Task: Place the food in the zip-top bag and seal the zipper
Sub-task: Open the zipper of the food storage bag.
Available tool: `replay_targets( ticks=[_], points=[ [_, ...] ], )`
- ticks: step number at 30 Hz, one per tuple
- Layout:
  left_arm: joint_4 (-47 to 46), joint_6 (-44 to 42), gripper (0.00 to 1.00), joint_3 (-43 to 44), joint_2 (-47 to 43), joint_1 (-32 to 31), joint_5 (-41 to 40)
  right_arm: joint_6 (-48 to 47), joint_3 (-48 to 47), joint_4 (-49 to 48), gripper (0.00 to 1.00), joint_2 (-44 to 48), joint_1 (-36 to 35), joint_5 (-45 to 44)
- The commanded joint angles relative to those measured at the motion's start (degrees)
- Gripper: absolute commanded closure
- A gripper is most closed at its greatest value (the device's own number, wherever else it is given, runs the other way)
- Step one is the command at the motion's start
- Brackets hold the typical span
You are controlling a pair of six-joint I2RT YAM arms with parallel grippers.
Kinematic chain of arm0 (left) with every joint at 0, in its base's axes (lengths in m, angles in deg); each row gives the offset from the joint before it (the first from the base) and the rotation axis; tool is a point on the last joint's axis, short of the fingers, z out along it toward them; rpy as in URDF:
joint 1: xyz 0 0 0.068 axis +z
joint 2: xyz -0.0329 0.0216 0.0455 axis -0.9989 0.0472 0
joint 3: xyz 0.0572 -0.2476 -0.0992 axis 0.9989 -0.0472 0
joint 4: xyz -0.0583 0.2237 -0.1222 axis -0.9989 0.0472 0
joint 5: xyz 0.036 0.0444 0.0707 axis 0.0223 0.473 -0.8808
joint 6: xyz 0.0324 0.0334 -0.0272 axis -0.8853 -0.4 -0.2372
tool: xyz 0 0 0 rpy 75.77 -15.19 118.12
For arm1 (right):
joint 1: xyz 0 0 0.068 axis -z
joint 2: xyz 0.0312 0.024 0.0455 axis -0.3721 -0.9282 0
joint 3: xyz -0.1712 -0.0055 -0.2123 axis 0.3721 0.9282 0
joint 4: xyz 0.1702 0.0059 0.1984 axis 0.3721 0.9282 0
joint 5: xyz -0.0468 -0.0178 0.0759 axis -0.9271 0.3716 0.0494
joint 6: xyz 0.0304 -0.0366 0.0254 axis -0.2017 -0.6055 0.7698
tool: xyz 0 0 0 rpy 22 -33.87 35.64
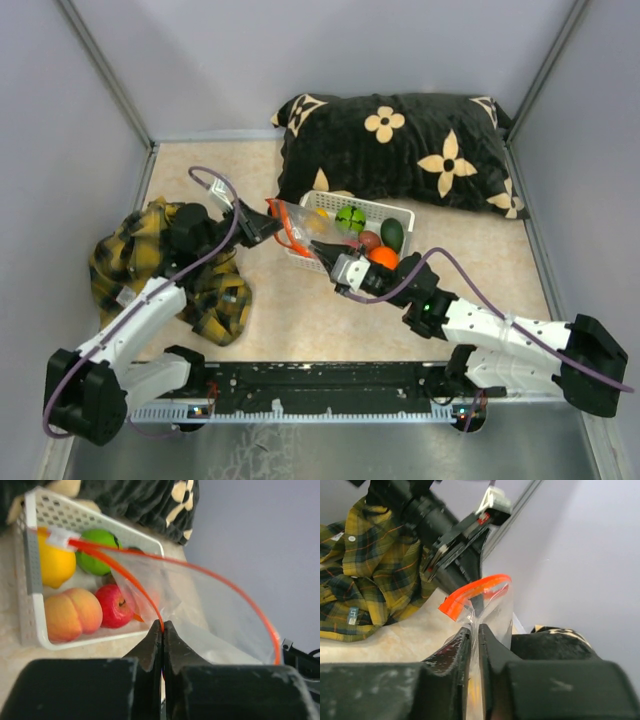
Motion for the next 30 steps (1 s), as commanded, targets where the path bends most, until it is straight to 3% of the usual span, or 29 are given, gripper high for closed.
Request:
replay_targets(
  ticks=[1,5,17,24,30],
  points=[
    [12.71,-12.44,1.0,9.39,-5.51,-0.23,-6.61,2.01,-3.24,-1.69,0.82,1.24,-0.64,0.58],
    [24.65,-22.43,1.0,17.92,-7.26,-0.23,-11.08,5.44,-3.54,-1.59,0.65,1.3,-0.65,0.5],
    [54.14,-41.62,1.0,34.45,-3.58,-0.32,-20.44,27.61,-10.28,4.48,0.4,-0.48,-0.63,1.29],
    [57.54,-42.39,1.0,33.01,-3.39,-0.96,-21.88,43.74,-17.08,8.3,0.34,-8.16,-0.63,-3.33],
    [57.53,-40.79,1.0,30.2,-1.55,-4.04,-24.45,51.19,-23.91,13.14,0.3,-16.42,-0.63,-7.25]
  ],
)
